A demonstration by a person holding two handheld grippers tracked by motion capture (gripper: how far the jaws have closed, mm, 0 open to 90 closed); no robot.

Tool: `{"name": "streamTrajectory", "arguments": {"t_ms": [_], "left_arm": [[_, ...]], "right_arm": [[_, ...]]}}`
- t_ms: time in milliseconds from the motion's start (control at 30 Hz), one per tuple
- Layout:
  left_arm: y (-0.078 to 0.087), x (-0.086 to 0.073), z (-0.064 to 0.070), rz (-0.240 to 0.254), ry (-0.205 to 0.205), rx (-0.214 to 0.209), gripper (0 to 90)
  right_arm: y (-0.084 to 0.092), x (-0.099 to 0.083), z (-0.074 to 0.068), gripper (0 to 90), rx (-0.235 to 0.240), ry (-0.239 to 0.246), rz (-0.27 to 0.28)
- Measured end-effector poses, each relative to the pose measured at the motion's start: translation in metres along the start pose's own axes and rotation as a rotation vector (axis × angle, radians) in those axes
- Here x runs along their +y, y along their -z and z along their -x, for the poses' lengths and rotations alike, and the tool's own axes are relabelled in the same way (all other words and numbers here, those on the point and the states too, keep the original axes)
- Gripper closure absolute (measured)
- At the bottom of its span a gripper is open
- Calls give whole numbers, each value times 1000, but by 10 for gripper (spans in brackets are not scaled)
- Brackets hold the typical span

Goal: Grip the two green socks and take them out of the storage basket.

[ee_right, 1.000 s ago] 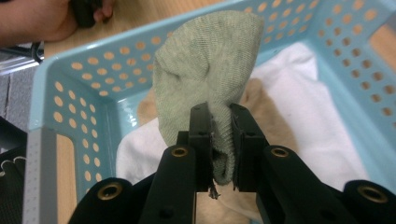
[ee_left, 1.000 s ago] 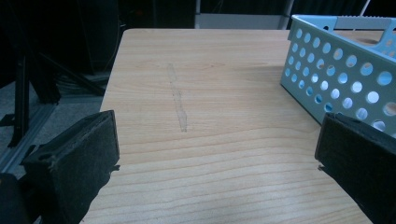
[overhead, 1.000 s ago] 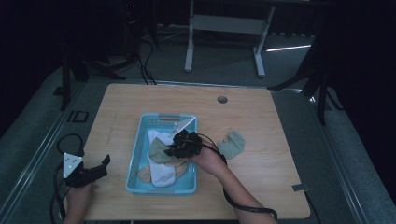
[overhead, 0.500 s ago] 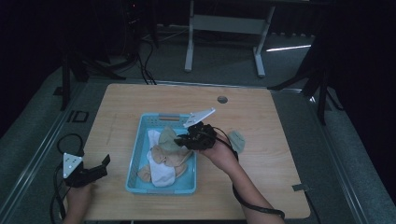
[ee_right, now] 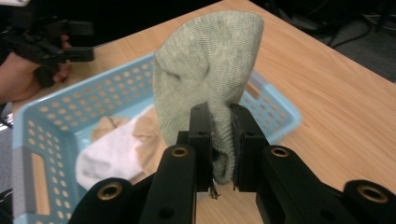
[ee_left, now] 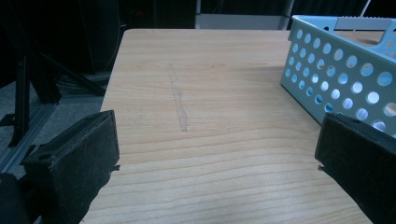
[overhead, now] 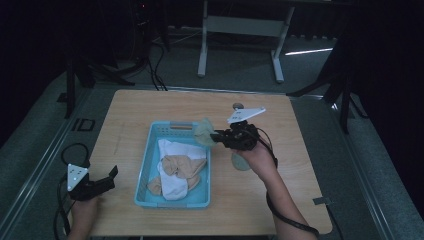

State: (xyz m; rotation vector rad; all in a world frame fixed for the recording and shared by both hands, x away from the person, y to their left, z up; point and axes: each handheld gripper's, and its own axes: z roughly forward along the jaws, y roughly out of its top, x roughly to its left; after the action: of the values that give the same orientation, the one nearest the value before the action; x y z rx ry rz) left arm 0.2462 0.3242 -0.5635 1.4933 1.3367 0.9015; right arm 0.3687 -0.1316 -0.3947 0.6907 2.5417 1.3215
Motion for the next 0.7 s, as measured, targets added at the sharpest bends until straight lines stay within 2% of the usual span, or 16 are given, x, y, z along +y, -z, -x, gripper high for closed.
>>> {"name": "streamTrajectory", "arguments": {"t_ms": [33,167,333,433,467,533,600,667,700], "left_arm": [[0,0,0,-1,-1,0,0],[0,0,0,-1,-1,1,0],[0,0,0,-2,1,2,0],[0,0,0,-2,1,3,0],[0,0,0,-2,0,3,0],[0,0,0,-2,1,3,0],[0,0,0,-1,0,4,0],[0,0,1,0,0,4,0],[0,0,1,-1,-1,5,0]], "right_arm": [[7,-5,7,807,-29,-18,12],[17,-11,16,807,-63,-44,27],[37,-30,35,807,-140,-94,42],[43,-37,41,807,-158,-115,47],[50,-44,48,807,-188,-138,53],[52,-48,51,807,-202,-145,53],[59,-62,59,807,-256,-164,43],[61,-65,60,807,-268,-169,46],[66,-74,66,807,-286,-193,49]]}}
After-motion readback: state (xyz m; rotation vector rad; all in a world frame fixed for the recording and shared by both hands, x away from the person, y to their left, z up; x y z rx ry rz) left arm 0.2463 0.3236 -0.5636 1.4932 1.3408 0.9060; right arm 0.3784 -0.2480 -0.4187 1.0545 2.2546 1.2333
